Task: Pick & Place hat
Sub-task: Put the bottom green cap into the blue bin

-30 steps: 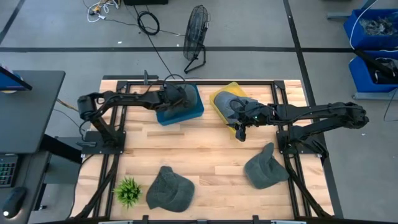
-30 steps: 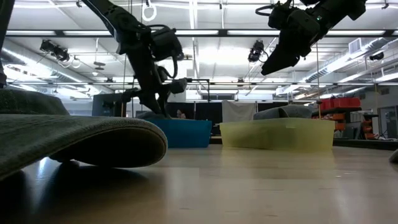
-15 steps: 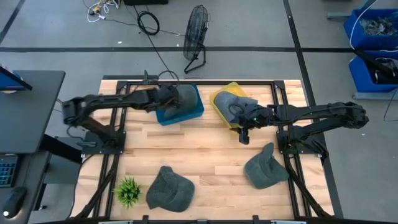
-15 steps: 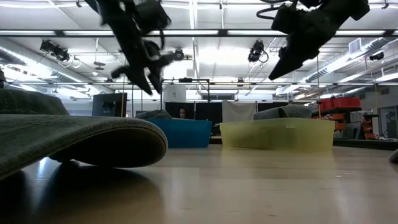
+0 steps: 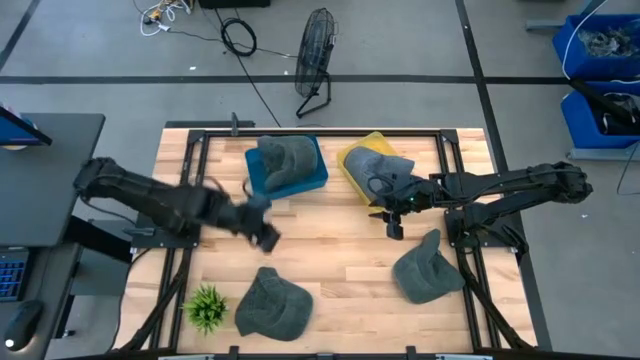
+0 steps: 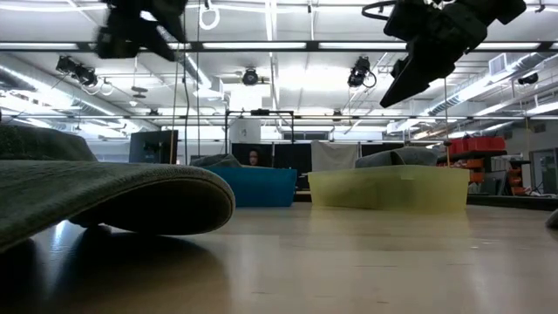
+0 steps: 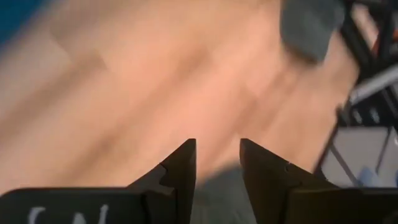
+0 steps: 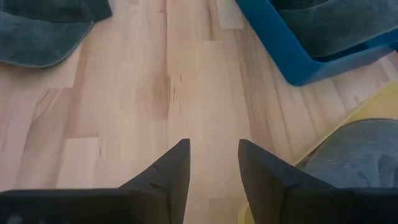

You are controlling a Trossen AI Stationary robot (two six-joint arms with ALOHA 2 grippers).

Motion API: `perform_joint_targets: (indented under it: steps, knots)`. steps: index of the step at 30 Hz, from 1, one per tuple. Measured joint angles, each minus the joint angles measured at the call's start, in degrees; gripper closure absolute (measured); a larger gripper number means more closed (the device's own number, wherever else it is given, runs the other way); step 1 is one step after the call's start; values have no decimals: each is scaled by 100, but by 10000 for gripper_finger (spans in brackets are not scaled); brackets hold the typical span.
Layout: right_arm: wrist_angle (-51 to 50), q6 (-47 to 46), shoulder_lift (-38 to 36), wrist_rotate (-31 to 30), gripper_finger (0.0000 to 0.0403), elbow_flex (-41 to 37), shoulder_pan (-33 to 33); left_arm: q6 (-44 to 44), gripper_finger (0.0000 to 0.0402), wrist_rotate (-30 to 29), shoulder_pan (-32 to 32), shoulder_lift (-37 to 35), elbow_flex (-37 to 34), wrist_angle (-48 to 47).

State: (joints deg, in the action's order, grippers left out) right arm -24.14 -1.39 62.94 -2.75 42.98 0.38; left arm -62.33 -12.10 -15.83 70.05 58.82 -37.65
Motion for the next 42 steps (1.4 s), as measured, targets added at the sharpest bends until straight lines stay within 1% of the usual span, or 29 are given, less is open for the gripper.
perform_joint_targets:
  steps: [5,10,12,14,19,22,25,29,32,36,37,42]
  knots:
    - [-58,-206,-2,5,263,0,0,-1458,275,-1,-1141,510,-1,43]
    - [-87,-260,-2,-50,263,0,0,-2977,275,2,-1986,1225,-1,215]
    - [-83,-260,-2,-137,263,0,-2,-3444,275,1,-2235,1536,-1,372]
    - [-79,-247,-2,-247,263,0,-2,-3698,275,-6,-2412,1840,-1,587]
    - [-59,-234,-2,-284,263,0,-2,-4184,275,-145,-2519,2491,-5,1298]
    - [-59,-230,-2,-284,263,0,-2,-4226,275,-164,-2455,2787,-5,1792]
    - [-59,-225,-2,-285,263,0,-2,-4038,275,-133,-2382,3018,-5,2205]
    - [-59,-225,-2,-286,263,0,-2,-3878,279,-87,-2236,3220,-5,2144]
    - [-59,-227,-2,-286,263,0,-2,-3695,304,104,-2083,3275,-3,1855]
    - [-61,-233,-2,-284,263,0,-2,-3155,379,219,-1847,3245,-1,1767]
    - [-61,-239,-2,-285,263,0,-2,-3032,388,199,-1782,3221,-1,1773]
    - [-61,-240,-2,-286,263,0,-2,-2448,394,110,-1479,2964,123,1756]
